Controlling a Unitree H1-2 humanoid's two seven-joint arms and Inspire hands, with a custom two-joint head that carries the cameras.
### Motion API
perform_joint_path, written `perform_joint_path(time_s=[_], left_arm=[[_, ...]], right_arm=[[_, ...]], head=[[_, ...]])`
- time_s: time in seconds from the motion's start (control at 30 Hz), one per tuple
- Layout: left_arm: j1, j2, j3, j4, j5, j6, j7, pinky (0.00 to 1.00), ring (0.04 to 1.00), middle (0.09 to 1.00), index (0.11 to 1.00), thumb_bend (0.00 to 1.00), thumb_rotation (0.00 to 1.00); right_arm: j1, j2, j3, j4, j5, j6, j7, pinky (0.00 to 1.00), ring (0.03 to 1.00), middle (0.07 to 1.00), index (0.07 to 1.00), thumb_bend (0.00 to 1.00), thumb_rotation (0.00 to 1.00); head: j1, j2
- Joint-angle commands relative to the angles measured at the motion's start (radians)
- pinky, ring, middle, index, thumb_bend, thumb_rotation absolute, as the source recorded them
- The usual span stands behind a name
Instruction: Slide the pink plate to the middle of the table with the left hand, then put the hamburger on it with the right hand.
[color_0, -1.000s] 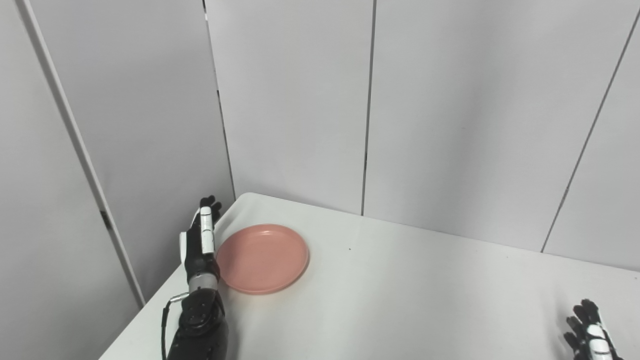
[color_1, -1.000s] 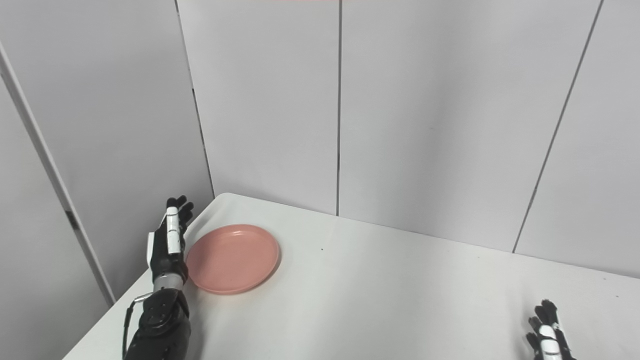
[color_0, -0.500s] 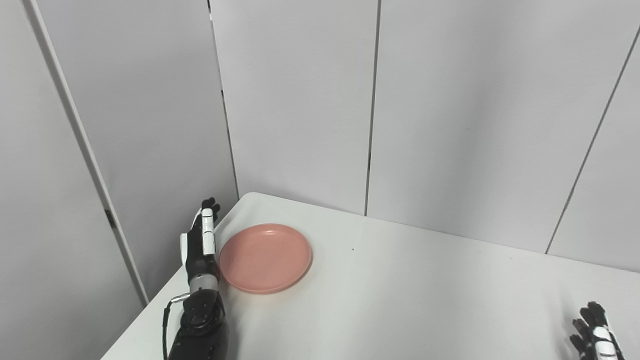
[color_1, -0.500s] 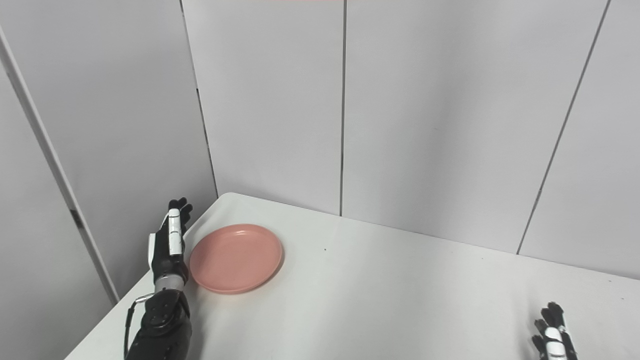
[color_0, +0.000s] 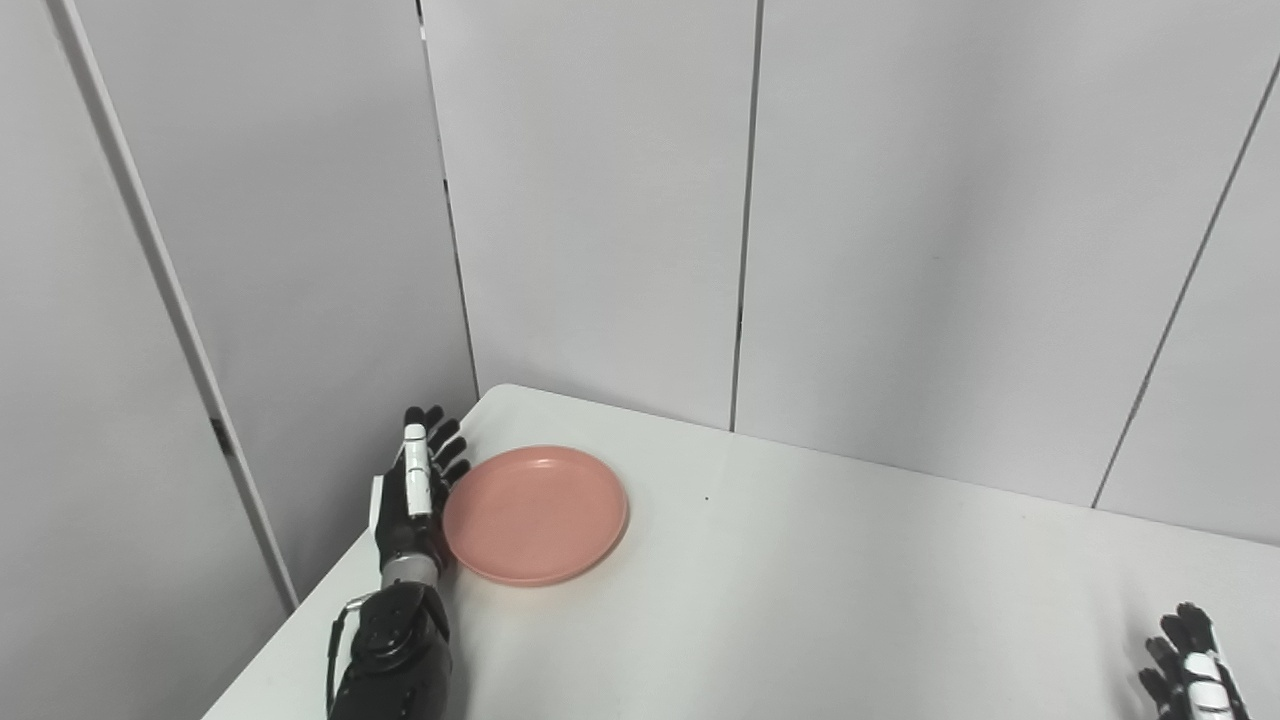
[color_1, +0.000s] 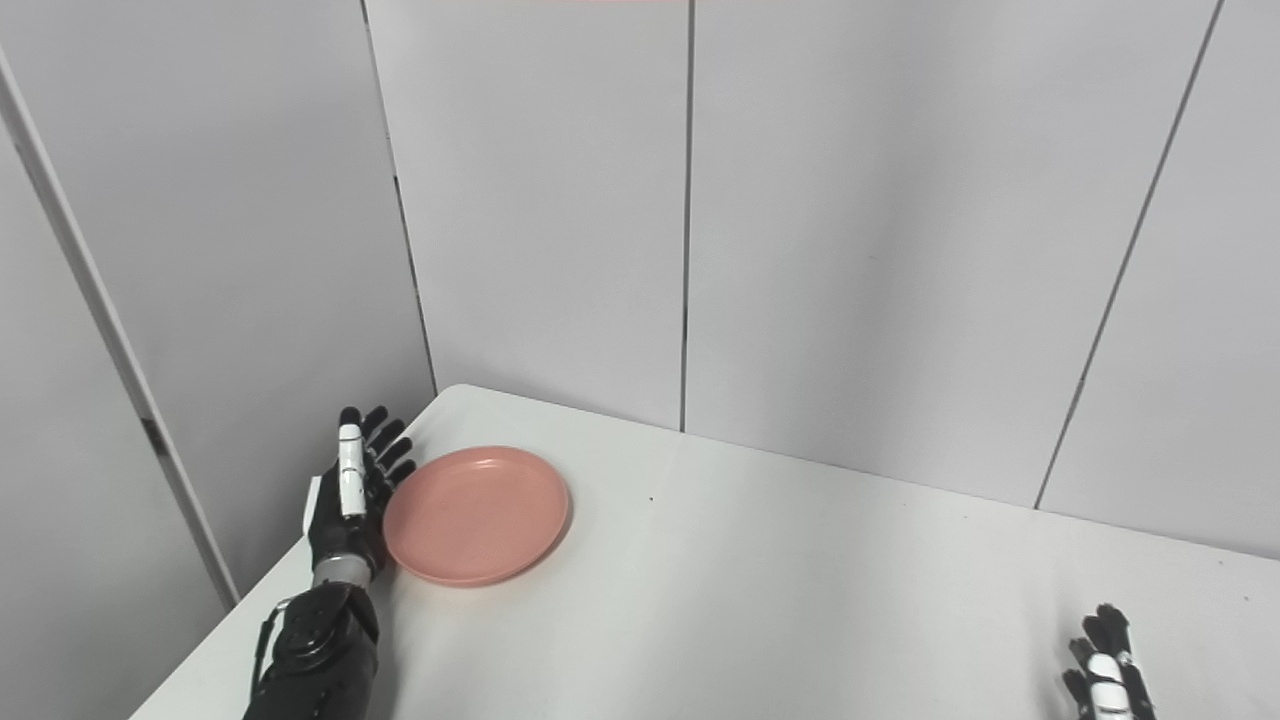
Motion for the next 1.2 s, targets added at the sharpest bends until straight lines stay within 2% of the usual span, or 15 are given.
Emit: perform_joint_path(time_s=[0.0, 0.37, 0.43, 0.5, 0.6, 0.8, 1.03, 1.17], left_arm=[[-0.04, 0.019, -0.009, -0.011, -0.01, -0.01, -0.035, 0.79, 0.822, 0.845, 0.804, 0.71, 0.94], [-0.039, 0.012, -0.028, -0.005, -0.057, 0.025, -0.112, 0.72, 0.756, 0.82, 0.789, 0.7, 0.91], [-0.037, 0.012, -0.036, -0.01, -0.055, 0.025, -0.124, 0.67, 0.739, 0.823, 0.793, 0.72, 0.92], [-0.036, 0.014, -0.044, -0.01, -0.049, 0.018, -0.132, 0.66, 0.728, 0.825, 0.797, 0.72, 0.93], [-0.037, 0.0, -0.058, -0.034, -0.055, 0.028, -0.146, 0.67, 0.733, 0.827, 0.799, 0.73, 0.93], [-0.026, -0.043, -0.1, -0.094, -0.042, 0.07, -0.145, 0.69, 0.768, 0.838, 0.805, 0.71, 0.93], [-0.022, -0.096, -0.146, -0.122, -0.011, 0.119, -0.13, 0.73, 0.786, 0.836, 0.799, 0.69, 0.92], [-0.027, -0.127, -0.179, -0.109, -0.002, 0.126, -0.143, 0.76, 0.818, 0.849, 0.811, 0.66, 0.93]], right_arm=[[-0.03, -0.001, -0.004, -0.025, 0.006, -0.048, 0.004, 1.0, 1.0, 1.0, 0.996, 0.49, 0.92], [-0.032, -0.003, -0.001, -0.03, -0.017, -0.045, -0.007, 1.0, 1.0, 1.0, 0.998, 0.47, 0.93], [-0.032, -0.002, 0.0, -0.034, -0.028, -0.036, -0.014, 1.0, 0.986, 0.991, 0.989, 0.47, 0.93], [-0.032, 0.001, -0.001, -0.038, -0.026, -0.029, -0.016, 1.0, 0.988, 0.991, 0.989, 0.49, 0.92], [-0.032, 0.004, -0.002, -0.033, -0.023, -0.034, -0.019, 1.0, 0.988, 0.99, 0.989, 0.5, 0.92], [-0.029, 0.01, 0.0, -0.046, -0.025, -0.037, -0.026, 1.0, 0.986, 0.991, 0.987, 0.47, 0.91], [-0.031, 0.022, -0.005, -0.049, -0.017, -0.04, -0.032, 1.0, 0.99, 0.99, 0.977, 0.49, 0.89], [-0.028, 0.029, -0.002, -0.057, -0.029, -0.027, -0.048, 1.0, 0.993, 0.988, 0.966, 0.55, 0.88]], head=[[0.0, 0.001], [-0.002, 0.0], [-0.004, 0.0], [-0.007, 0.001], [-0.012, 0.0], [-0.024, 0.005], [-0.046, 0.016], [-0.058, 0.02]])
